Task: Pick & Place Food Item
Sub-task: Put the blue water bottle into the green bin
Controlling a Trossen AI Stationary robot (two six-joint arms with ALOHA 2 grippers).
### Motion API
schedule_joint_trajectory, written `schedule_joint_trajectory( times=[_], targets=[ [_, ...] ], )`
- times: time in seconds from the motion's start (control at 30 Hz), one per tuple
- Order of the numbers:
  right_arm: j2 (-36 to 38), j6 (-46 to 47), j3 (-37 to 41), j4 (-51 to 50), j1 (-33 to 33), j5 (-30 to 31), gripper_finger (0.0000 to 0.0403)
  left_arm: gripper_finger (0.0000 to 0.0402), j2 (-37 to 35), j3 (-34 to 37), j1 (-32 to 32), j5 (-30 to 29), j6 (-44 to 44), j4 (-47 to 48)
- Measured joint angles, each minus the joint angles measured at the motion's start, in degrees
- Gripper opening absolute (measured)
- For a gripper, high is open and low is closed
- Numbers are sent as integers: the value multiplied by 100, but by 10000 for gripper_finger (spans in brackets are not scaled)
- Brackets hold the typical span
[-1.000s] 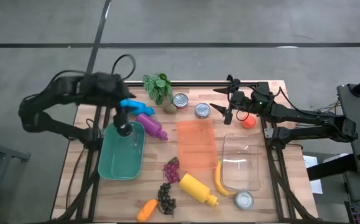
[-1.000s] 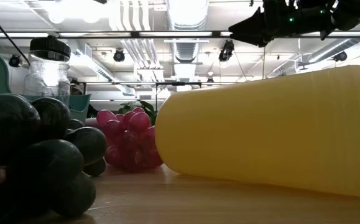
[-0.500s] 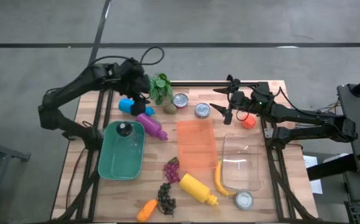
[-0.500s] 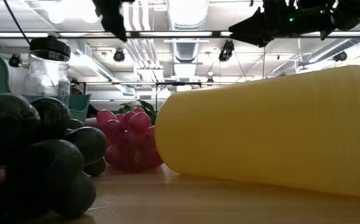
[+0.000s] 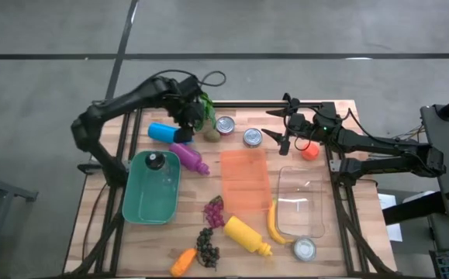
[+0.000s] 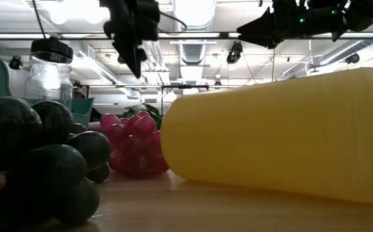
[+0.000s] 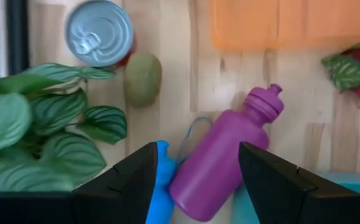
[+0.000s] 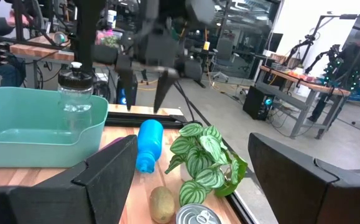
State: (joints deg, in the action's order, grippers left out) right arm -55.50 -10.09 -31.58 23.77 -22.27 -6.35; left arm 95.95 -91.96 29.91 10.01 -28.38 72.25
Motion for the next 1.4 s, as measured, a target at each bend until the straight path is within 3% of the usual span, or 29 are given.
schedule_joint_trajectory(
  times=[0.73,1.07,1.4],
  targets=[
    [-1,0,1,0,-1,0,305,229,1446,55,42,-166,-321,-345],
    [1,0,-1,0,-1,0,305,229,1424,882,57,-420,-402,-931],
    [1,0,1,0,-1,0,305,229,1424,1031,61,-631,-486,-1438]
  ],
)
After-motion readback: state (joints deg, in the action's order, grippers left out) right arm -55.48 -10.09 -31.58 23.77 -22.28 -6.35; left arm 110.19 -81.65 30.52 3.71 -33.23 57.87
